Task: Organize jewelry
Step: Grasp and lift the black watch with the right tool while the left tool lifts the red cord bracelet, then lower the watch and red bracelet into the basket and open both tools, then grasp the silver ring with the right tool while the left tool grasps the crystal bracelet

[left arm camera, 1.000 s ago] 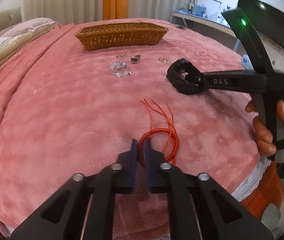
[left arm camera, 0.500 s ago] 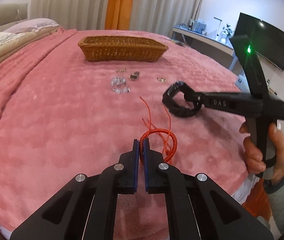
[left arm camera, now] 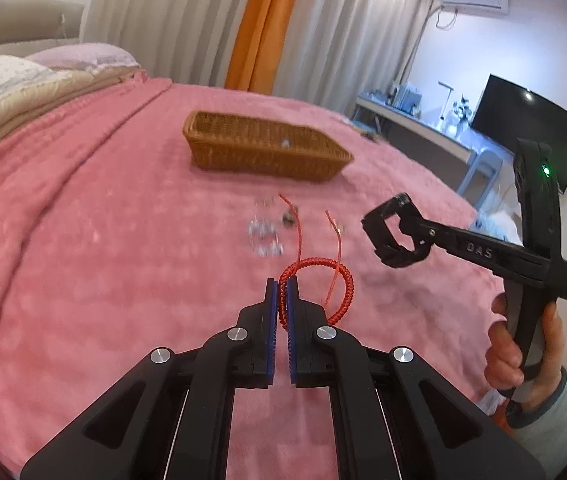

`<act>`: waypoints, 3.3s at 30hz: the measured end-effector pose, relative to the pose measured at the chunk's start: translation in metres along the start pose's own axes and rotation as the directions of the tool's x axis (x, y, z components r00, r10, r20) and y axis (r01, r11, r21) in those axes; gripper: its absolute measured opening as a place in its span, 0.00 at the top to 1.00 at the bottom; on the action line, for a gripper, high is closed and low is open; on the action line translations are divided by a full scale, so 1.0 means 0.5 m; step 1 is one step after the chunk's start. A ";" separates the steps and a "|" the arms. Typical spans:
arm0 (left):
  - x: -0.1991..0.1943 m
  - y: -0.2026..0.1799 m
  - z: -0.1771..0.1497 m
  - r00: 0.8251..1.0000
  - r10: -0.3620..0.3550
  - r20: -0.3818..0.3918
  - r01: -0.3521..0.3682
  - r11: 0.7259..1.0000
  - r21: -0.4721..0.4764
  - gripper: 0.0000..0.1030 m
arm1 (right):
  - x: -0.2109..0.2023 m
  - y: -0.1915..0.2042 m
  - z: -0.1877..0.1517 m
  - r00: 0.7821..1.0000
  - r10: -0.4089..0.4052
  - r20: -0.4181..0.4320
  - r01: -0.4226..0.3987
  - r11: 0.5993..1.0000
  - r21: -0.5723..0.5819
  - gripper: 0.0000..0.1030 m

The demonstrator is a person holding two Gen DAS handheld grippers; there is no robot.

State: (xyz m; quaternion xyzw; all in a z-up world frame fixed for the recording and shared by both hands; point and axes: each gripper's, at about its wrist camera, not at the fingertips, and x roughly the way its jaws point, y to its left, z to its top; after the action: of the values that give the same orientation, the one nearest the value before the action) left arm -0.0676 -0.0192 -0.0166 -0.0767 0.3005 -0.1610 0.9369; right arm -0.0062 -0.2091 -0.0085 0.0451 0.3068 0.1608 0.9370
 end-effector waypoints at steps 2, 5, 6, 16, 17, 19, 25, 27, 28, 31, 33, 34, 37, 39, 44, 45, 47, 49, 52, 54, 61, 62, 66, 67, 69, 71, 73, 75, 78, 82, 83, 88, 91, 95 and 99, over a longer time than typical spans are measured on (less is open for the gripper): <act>-0.001 0.001 0.027 1.000 0.008 0.025 -0.008 1.000 0.008 0.98 | -0.010 0.001 0.023 1.000 0.007 0.021 -0.008 1.000 0.006 0.93; 0.001 0.007 0.075 0.998 0.010 0.060 -0.010 1.000 0.009 0.98 | -0.016 0.002 0.060 0.999 0.016 0.043 -0.017 1.000 0.011 0.93; 0.002 0.008 0.092 0.997 0.007 0.071 -0.007 1.000 0.009 0.98 | -0.017 0.000 0.079 0.998 0.020 0.053 -0.020 1.000 0.012 0.93; 0.093 0.007 0.328 0.984 -0.022 0.179 0.016 0.999 0.035 0.98 | 0.056 -0.026 0.264 0.991 -0.035 0.127 0.033 0.999 0.023 0.93; 0.108 0.005 0.349 0.982 -0.026 0.187 0.019 0.999 0.042 0.98 | 0.070 -0.031 0.280 0.990 -0.036 0.136 0.032 0.999 0.027 0.93; 0.142 0.001 0.390 0.978 -0.040 0.205 0.030 0.998 0.052 0.98 | 0.101 -0.041 0.305 0.989 -0.039 0.142 0.034 0.999 0.039 0.93; 0.273 0.015 0.452 0.981 -0.021 0.195 0.011 0.998 0.056 0.98 | 0.228 -0.082 0.364 0.993 -0.063 0.104 0.053 0.994 0.093 0.93; 0.319 0.030 0.458 0.984 -0.010 0.175 0.002 0.999 0.045 0.98 | 0.269 -0.098 0.372 0.994 -0.071 0.085 0.062 0.992 0.107 0.93; 0.348 0.041 0.460 0.987 0.000 0.159 -0.005 0.999 0.035 0.98 | 0.288 -0.106 0.371 0.995 -0.073 0.073 0.064 0.992 0.113 0.93; 0.414 0.072 0.454 0.994 0.017 0.112 -0.017 1.000 0.004 0.98 | 0.345 -0.133 0.371 0.999 -0.040 0.013 0.037 0.987 0.155 0.93; 0.448 0.091 0.445 0.997 0.017 0.081 -0.016 1.000 -0.015 0.98 | 0.378 -0.146 0.365 0.999 -0.048 -0.024 0.051 0.985 0.167 0.93; 0.466 0.101 0.437 0.998 0.022 0.060 -0.021 1.000 -0.020 0.98 | 0.390 -0.152 0.362 0.998 -0.056 -0.035 0.061 0.984 0.165 0.93; 0.492 0.112 0.424 0.999 0.043 0.021 -0.043 0.999 -0.015 0.98 | 0.418 -0.165 0.353 0.996 -0.061 -0.067 0.071 0.983 0.169 0.93; 0.505 0.116 0.421 0.998 0.058 -0.002 -0.058 0.998 -0.011 0.97 | 0.427 -0.163 0.349 0.995 -0.068 -0.075 0.080 0.984 0.157 0.91; 0.522 0.117 0.415 0.997 0.067 -0.037 -0.067 0.998 0.010 0.97 | 0.427 -0.153 0.342 0.995 -0.047 -0.083 0.059 0.987 0.147 0.86; 0.524 0.116 0.414 0.997 0.070 -0.040 -0.069 0.998 0.013 0.95 | 0.429 -0.151 0.340 0.995 -0.046 -0.089 0.059 0.988 0.143 0.86; 0.521 0.112 0.410 0.996 0.073 -0.043 -0.072 0.997 0.024 0.85 | 0.429 -0.148 0.339 0.995 -0.038 -0.087 0.050 0.988 0.144 0.85; 0.511 0.110 0.410 0.996 0.080 -0.036 -0.079 0.996 0.032 0.71 | 0.420 -0.150 0.339 0.997 -0.019 -0.076 0.030 0.988 0.153 0.81; 0.476 0.110 0.410 0.998 0.058 -0.001 -0.057 0.998 0.012 0.57 | 0.382 -0.151 0.341 1.000 -0.020 -0.019 0.022 0.987 0.161 0.68; 0.451 0.107 0.408 0.999 0.045 0.016 -0.045 0.999 0.002 0.57 | 0.351 -0.151 0.341 0.999 -0.033 0.019 0.029 0.986 0.164 0.65; 0.327 0.085 0.362 0.996 -0.006 0.087 0.008 1.000 -0.020 0.57 | 0.249 -0.130 0.292 0.996 -0.046 0.076 0.033 0.987 0.157 0.64; 0.309 0.078 0.353 0.996 -0.008 0.094 0.009 1.000 -0.013 0.57 | 0.239 -0.126 0.282 0.996 -0.049 0.076 0.037 0.988 0.149 0.64; 0.259 0.057 0.321 0.995 -0.012 0.098 0.012 1.000 0.009 0.57 | 0.204 -0.103 0.235 0.998 -0.052 0.041 0.047 0.992 0.114 0.61; 0.245 0.053 0.308 0.995 -0.014 0.095 0.013 1.000 0.014 0.57 | 0.199 -0.099 0.225 0.998 -0.051 0.029 0.047 0.993 0.108 0.61; 0.225 0.048 0.284 0.996 -0.012 0.087 0.011 1.000 0.019 0.57 | 0.185 -0.094 0.198 0.999 -0.051 0.009 0.050 0.993 0.104 0.61; 0.209 0.050 0.252 0.998 -0.006 0.063 0.005 1.000 0.012 0.57 | 0.179 -0.094 0.178 0.999 -0.043 -0.010 0.044 0.993 0.111 0.61; 0.203 0.058 0.224 0.999 -0.005 0.040 0.005 1.000 -0.001 0.57 | 0.177 -0.096 0.148 0.999 -0.032 -0.038 0.036 0.992 0.123 0.61; 0.206 0.066 0.199 1.000 -0.014 0.010 0.014 1.000 -0.021 0.57 | 0.181 -0.099 0.123 0.998 -0.022 -0.065 0.031 0.989 0.141 0.61; 0.228 0.080 0.170 0.996 -0.070 -0.063 0.066 0.996 -0.052 0.58 | 0.190 -0.106 0.098 0.995 0.002 -0.098 0.015 0.985 0.171 0.61; 0.260 0.081 0.136 0.986 -0.108 -0.125 0.103 0.993 -0.050 0.58 | 0.201 -0.099 0.076 0.992 -0.002 -0.124 0.022 0.988 0.156 0.61; 0.266 0.078 0.131 0.986 -0.096 -0.134 0.091 0.995 -0.043 0.58 | 0.201 -0.095 0.072 0.992 0.004 -0.127 0.016 0.989 0.150 0.61; 0.281 0.066 0.115 0.989 -0.038 -0.145 0.039 0.999 0.003 0.58 | 0.209 -0.055 0.053 0.987 -0.047 -0.155 0.056 0.997 0.052 0.61; 0.293 0.077 0.110 0.984 -0.023 -0.179 0.021 1.000 -0.013 0.58 | 0.215 -0.036 0.051 0.983 -0.089 -0.159 0.091 0.996 0.000 0.61; 0.306 0.092 0.099 0.970 -0.056 -0.235 0.048 0.998 -0.043 0.58 | 0.231 -0.028 0.047 0.976 -0.111 -0.187 0.107 0.994 -0.030 0.61; 0.307 0.082 0.091 0.970 -0.035 -0.239 0.032 0.999 -0.019 0.58 | 0.238 -0.028 0.044 0.972 -0.120 -0.201 0.114 0.993 -0.041 0.61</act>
State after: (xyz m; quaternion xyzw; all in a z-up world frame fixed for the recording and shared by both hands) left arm 0.0874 -0.0318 -0.0725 -0.0687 0.4109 -0.1828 0.8905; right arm 0.1010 -0.1828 -0.0601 -0.0036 0.4005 0.1137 0.9092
